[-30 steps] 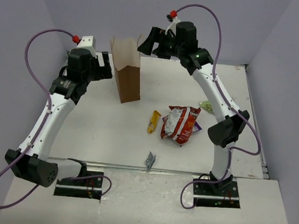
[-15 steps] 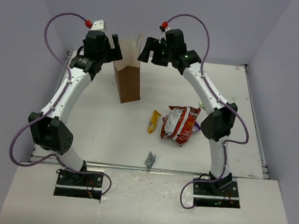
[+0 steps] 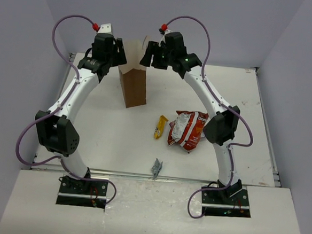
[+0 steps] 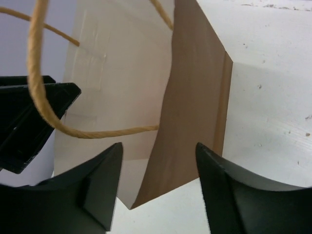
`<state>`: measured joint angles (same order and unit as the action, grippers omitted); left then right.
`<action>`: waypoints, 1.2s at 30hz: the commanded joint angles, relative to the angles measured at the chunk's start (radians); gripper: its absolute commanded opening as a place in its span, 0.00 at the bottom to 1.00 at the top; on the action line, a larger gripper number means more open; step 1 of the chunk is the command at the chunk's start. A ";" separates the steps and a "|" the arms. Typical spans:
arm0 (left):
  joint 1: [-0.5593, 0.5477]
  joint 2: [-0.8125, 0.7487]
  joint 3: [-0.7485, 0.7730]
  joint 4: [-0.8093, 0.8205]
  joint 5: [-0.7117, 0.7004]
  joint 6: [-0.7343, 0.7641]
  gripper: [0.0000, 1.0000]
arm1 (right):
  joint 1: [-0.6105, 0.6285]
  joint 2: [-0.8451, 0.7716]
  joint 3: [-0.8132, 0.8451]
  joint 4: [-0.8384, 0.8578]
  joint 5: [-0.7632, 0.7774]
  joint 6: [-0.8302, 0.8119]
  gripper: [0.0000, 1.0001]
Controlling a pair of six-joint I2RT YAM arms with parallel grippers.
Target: Place the snacks into the paper bag
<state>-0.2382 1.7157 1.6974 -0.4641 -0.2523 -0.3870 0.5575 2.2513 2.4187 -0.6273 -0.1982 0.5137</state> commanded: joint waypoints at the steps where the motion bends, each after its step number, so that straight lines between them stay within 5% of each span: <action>1: -0.004 -0.028 -0.016 0.036 -0.001 -0.019 0.71 | 0.027 0.014 0.063 0.026 0.025 -0.007 0.59; 5: -0.004 -0.031 -0.042 0.036 0.010 -0.026 0.28 | 0.027 0.013 0.063 0.017 0.033 -0.009 0.22; 9: -0.004 -0.025 -0.054 0.041 0.042 -0.055 0.00 | 0.027 -0.009 0.045 0.002 0.052 -0.014 0.01; 26: -0.015 -0.149 -0.128 0.004 0.153 -0.044 0.00 | 0.032 -0.179 -0.107 -0.064 0.031 -0.029 0.00; 36: -0.041 -0.300 -0.232 -0.090 0.303 -0.013 0.00 | 0.096 -0.406 -0.366 -0.098 0.019 -0.037 0.00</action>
<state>-0.2714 1.4891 1.4967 -0.5377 -0.0410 -0.4263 0.6182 1.9541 2.0827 -0.7029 -0.1741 0.4950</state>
